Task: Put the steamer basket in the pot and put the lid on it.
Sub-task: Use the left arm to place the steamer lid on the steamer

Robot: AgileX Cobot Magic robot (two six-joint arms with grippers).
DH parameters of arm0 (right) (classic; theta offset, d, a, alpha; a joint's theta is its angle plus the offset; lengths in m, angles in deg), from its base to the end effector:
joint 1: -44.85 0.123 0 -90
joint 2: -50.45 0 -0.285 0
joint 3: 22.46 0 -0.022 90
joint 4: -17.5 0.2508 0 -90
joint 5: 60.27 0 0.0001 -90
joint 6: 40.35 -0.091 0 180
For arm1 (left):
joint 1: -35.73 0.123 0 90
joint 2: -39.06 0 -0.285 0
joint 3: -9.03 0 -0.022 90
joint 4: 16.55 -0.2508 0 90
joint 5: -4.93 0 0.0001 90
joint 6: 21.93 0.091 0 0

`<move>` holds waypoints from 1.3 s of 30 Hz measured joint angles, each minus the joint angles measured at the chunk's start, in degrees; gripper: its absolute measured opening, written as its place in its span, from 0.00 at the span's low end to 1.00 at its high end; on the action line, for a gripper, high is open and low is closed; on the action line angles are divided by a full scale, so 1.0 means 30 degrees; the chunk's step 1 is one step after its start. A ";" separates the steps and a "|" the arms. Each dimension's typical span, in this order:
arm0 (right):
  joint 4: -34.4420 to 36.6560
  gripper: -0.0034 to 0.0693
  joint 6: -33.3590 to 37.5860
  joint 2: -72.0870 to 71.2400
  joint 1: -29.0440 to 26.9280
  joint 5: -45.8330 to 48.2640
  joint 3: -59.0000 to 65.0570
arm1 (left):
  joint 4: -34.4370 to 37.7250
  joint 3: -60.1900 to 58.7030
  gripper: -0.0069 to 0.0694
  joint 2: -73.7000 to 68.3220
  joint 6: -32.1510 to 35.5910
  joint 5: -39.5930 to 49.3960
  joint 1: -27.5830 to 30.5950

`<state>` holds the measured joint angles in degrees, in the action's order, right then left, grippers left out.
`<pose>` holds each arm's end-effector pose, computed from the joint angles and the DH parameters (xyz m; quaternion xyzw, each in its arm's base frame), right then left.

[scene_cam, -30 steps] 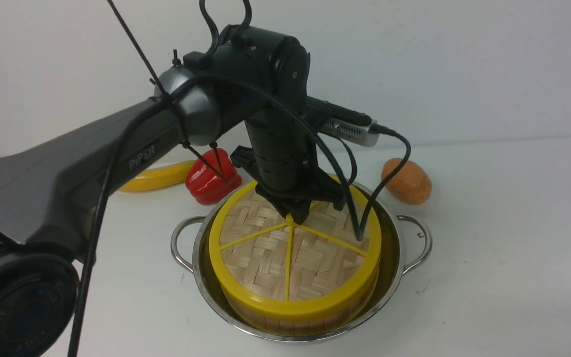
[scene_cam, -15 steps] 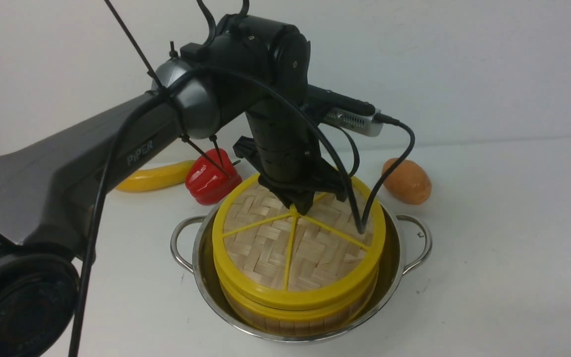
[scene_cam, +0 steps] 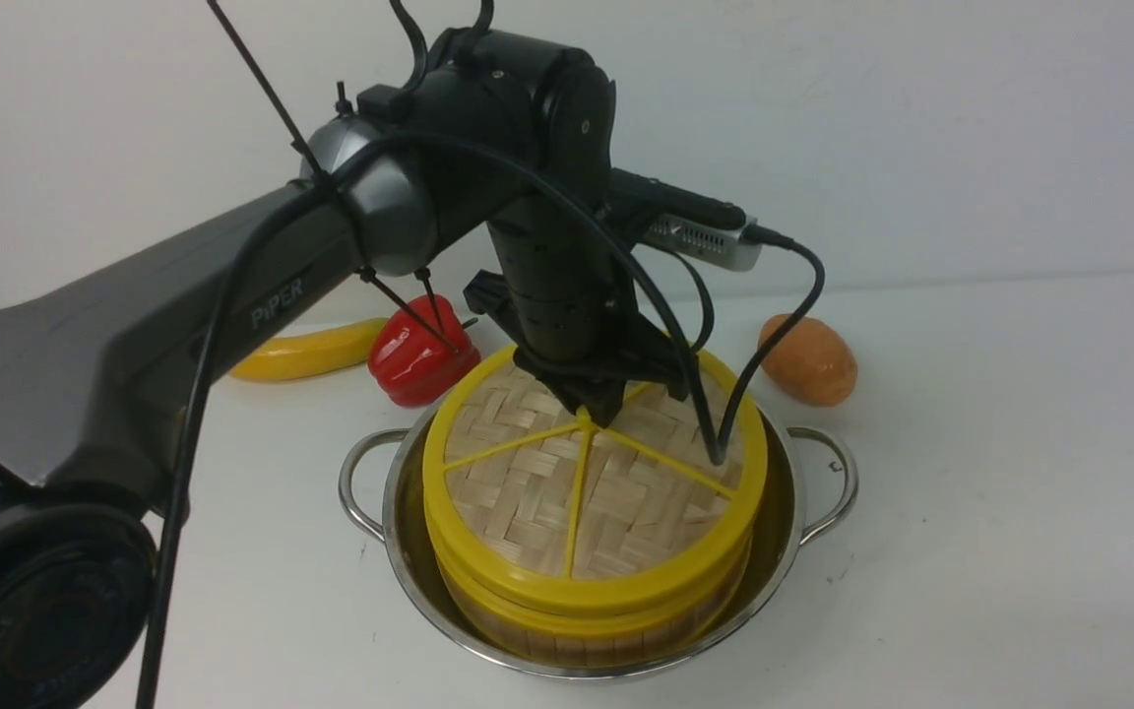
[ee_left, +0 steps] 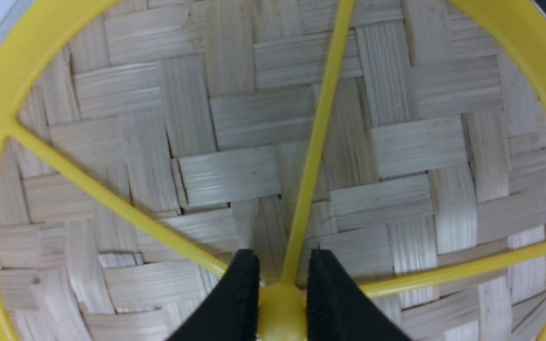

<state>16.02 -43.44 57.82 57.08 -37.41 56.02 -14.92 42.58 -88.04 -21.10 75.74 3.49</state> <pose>0.0511 0.0101 0.1704 -0.0715 0.8095 0.0668 0.5790 0.3777 -0.2411 0.2691 0.2792 0.9504 -0.0503 0.1272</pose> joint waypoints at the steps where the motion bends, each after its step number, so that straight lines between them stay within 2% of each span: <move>1: 0.0000 0.38 0.0000 0.0000 0.0000 0.0000 0.0000 | 0.0148 0.0000 0.25 0.0000 0.0000 0.0000 0.0000; 9: 0.0000 0.38 0.0000 0.0000 0.0000 0.0000 0.0000 | 0.1130 0.0000 0.25 0.0000 -0.0042 0.0000 0.0000; 19: 0.0000 0.38 0.0000 0.0000 0.0000 0.0000 0.0000 | -0.0048 0.0000 0.25 0.0000 -0.0468 0.0000 0.0000; 39: 0.0000 0.38 0.0000 0.0000 0.0000 0.0000 0.0000 | 0.0013 0.0000 0.25 0.0021 -0.0963 0.0000 0.0000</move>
<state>16.02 -43.44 57.82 57.08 -37.41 56.02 -14.88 42.58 -87.97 -23.99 75.74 3.49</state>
